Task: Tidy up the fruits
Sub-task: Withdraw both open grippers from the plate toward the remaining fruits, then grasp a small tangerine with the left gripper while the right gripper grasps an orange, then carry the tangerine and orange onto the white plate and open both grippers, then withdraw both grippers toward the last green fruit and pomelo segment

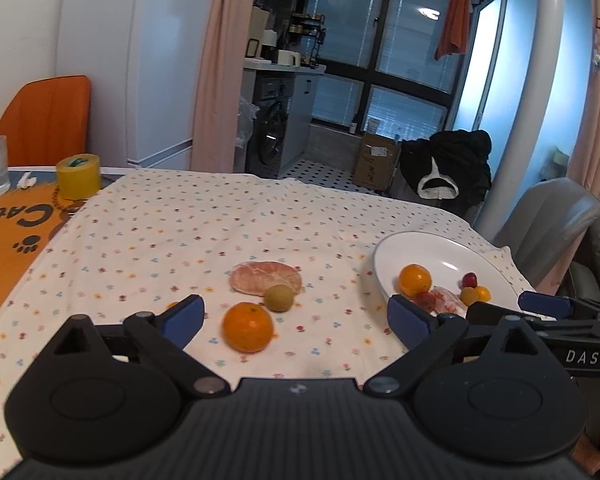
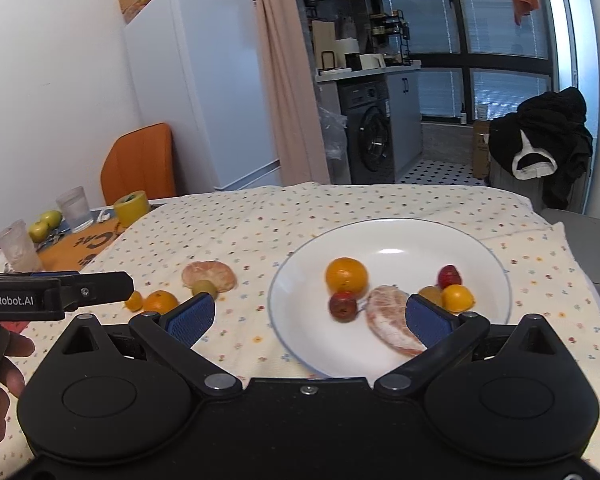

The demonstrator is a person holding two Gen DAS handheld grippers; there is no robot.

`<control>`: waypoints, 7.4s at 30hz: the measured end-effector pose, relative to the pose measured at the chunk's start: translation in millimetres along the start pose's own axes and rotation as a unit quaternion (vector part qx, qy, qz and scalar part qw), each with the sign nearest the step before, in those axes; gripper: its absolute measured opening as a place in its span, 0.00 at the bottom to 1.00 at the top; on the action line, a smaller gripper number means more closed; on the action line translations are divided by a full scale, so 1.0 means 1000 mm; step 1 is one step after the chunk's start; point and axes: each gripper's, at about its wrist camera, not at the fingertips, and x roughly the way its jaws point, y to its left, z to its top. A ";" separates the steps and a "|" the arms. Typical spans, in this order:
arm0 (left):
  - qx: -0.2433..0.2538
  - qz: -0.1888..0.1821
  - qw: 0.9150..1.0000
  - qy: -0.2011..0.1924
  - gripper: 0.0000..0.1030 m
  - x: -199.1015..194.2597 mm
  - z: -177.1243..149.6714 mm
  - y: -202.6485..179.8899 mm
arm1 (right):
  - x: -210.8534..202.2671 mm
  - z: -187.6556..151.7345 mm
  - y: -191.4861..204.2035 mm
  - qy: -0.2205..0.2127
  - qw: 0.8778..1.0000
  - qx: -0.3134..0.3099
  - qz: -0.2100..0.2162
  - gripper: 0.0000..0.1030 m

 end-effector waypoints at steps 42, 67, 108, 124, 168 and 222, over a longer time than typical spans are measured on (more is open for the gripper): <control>-0.053 0.048 0.997 0.014 0.69 0.014 -0.013 0.083 | 0.062 0.007 0.076 0.055 0.993 -0.029 0.102 0.91; -0.046 0.044 0.997 0.038 0.43 0.053 -0.014 0.094 | 0.127 -0.001 0.104 0.127 0.979 -0.043 0.152 0.43; 0.018 -0.006 1.000 0.007 0.21 0.027 0.000 0.002 | 0.028 0.015 0.008 0.042 0.996 0.005 0.080 0.36; 0.040 -0.041 0.998 0.000 0.21 0.027 0.000 -0.041 | 0.001 0.009 -0.040 0.022 0.999 0.032 0.031 0.36; 0.074 -0.090 0.992 0.051 0.21 0.113 0.005 -0.090 | 0.053 0.013 -0.082 0.043 0.998 0.048 0.012 0.37; 0.016 -0.004 1.000 0.014 0.27 0.037 0.009 0.006 | 0.045 0.023 0.003 0.031 0.997 0.008 0.069 0.53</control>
